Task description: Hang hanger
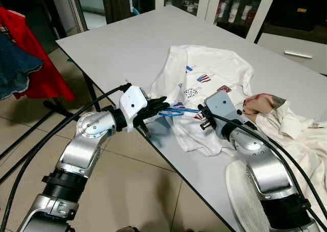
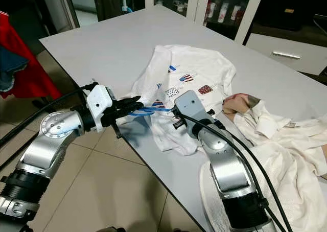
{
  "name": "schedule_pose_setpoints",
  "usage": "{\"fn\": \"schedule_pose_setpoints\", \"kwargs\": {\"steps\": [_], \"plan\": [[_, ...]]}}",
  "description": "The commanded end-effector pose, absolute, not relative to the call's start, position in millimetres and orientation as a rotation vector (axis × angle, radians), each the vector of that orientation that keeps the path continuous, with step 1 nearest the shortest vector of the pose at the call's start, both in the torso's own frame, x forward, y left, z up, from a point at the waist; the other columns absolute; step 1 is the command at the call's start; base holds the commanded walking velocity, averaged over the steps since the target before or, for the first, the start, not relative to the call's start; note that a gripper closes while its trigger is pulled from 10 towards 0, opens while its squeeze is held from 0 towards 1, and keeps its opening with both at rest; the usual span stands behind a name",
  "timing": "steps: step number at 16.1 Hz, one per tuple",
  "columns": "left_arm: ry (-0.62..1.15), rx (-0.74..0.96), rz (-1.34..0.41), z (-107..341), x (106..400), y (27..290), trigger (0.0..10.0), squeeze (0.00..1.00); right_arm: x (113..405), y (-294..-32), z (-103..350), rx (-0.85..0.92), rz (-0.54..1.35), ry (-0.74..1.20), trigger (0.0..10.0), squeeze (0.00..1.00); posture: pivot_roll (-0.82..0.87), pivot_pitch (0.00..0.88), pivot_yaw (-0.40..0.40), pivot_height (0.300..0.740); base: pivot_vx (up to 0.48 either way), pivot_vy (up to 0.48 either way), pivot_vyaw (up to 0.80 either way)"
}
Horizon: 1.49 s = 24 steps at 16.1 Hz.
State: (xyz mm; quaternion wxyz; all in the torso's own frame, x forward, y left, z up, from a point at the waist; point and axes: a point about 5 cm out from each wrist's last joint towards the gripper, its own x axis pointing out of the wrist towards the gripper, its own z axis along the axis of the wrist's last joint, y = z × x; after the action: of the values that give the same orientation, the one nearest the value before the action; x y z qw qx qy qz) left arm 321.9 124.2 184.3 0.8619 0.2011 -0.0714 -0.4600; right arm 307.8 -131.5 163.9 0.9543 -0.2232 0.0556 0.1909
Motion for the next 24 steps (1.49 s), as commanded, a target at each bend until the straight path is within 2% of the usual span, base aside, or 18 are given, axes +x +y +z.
{"fn": "schedule_pose_setpoints", "kwargs": {"steps": [1,5,10,13,20,24], "plan": [[-0.079,0.451,-0.905,176,326,140,0.0,0.0,303,-146,169,-0.452,0.401,0.104,10.0,0.0,0.07,0.106,0.008,0.74,0.0,0.0,0.0],[-0.022,0.456,-0.818,172,332,162,0.0,0.0,277,-163,175,-0.486,0.551,0.095,10.0,0.0,0.05,0.106,0.01,0.74,0.0,0.0,0.0],[0.001,0.461,-0.772,171,336,174,0.0,0.0,259,-173,175,-0.535,0.66,0.117,10.0,0.0,0.05,0.103,0.01,0.74,0.0,0.0,0.0],[0.009,0.426,-0.733,172,334,184,0.0,0.0,263,-189,177,-0.576,0.567,0.147,10.0,0.0,0.05,0.102,0.009,0.74,0.0,0.0,0.0],[0.013,0.407,-0.718,173,327,192,0.0,0.0,279,-182,167,-0.628,0.431,0.169,10.0,0.0,0.06,0.101,0.005,0.74,0.0,0.0,0.0],[0.018,0.412,-0.72,173,325,194,0.0,0.0,287,-202,167,-0.728,0.288,0.191,10.0,0.0,0.06,0.1,0.007,0.74,0.0,0.0,0.0]]}}
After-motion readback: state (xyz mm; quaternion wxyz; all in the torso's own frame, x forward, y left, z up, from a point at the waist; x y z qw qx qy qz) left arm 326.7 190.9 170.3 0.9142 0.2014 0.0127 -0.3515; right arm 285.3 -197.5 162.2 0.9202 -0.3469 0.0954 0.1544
